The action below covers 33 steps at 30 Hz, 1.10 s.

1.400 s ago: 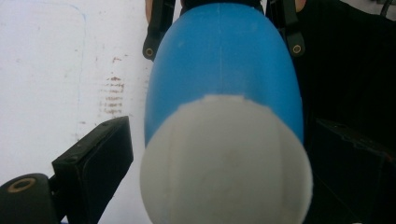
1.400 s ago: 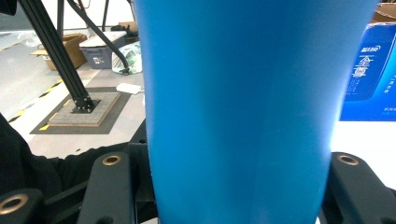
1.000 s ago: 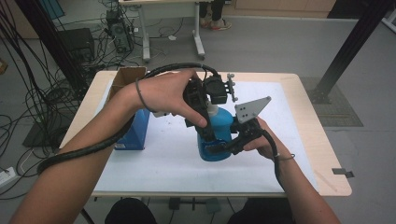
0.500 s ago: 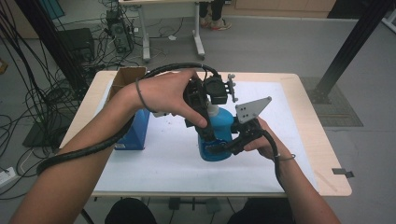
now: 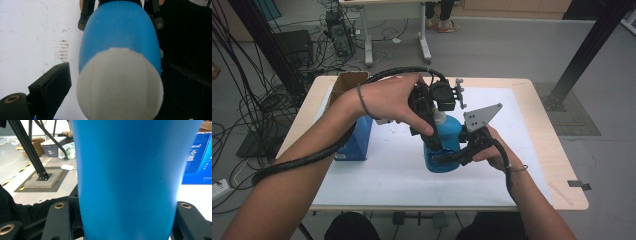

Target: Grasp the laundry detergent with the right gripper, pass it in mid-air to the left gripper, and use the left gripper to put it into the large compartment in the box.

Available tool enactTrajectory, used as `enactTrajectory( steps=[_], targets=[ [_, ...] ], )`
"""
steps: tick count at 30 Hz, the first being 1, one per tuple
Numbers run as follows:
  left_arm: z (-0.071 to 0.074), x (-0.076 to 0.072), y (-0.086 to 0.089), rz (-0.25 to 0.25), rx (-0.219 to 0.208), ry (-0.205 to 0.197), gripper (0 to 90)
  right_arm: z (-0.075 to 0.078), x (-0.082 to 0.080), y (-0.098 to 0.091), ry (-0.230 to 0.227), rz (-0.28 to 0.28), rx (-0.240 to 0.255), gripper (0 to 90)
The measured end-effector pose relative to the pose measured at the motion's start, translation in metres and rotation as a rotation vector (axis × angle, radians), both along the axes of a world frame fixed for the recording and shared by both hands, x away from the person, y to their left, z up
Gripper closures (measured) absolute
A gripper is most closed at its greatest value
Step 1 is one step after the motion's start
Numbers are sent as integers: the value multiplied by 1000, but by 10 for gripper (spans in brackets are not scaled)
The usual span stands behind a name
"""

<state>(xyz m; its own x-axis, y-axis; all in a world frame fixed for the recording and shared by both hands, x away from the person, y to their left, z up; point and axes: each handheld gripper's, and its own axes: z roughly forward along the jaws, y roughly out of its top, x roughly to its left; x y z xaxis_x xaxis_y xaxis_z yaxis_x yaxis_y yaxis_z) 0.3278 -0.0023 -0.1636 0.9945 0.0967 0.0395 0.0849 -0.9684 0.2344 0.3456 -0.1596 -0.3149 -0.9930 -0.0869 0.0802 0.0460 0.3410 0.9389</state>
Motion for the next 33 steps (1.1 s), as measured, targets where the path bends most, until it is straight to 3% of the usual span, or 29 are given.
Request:
enactTrajectory(
  steps=[33],
  targets=[
    [1,-1,4,1,10,2,80,-1,1,2,1,0,4,431]
  ],
)
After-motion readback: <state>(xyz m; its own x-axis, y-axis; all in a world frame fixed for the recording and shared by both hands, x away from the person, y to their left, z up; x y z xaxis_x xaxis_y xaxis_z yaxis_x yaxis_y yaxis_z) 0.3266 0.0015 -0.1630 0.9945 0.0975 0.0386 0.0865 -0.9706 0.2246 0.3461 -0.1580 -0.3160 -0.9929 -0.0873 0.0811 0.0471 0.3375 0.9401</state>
